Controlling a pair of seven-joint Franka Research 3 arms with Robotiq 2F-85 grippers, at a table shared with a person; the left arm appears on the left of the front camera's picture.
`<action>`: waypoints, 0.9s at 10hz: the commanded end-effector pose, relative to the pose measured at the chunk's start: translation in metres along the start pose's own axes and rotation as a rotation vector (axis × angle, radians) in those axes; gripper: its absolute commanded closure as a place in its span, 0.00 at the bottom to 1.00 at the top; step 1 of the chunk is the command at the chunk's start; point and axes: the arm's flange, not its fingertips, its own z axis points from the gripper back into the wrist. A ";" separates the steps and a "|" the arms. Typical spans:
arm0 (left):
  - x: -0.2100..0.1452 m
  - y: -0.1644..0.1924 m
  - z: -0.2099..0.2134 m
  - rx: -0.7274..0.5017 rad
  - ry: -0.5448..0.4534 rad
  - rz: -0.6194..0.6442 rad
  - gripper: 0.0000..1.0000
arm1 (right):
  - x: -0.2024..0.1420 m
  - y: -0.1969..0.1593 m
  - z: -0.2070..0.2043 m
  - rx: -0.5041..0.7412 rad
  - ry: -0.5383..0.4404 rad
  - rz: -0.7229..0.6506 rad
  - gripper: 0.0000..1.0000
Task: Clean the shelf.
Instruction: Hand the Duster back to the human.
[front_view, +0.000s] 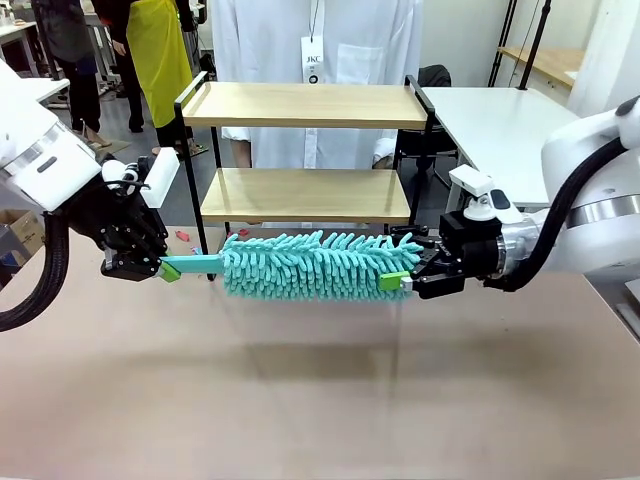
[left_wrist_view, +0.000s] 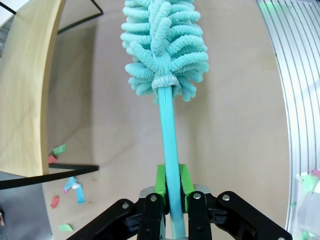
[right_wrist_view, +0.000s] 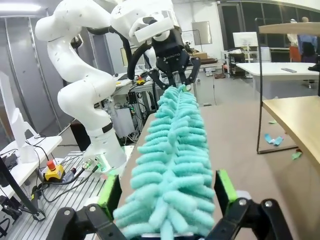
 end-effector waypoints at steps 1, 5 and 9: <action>0.002 0.000 0.003 0.001 -0.024 0.012 0.87 | -0.003 -0.007 -0.010 0.009 -0.009 0.013 0.00; 0.002 0.000 0.003 0.001 -0.024 0.012 0.87 | -0.003 -0.008 -0.012 0.031 0.034 0.004 0.60; 0.002 0.000 0.003 0.001 -0.024 0.012 0.87 | -0.002 -0.009 -0.011 0.024 0.094 0.009 0.88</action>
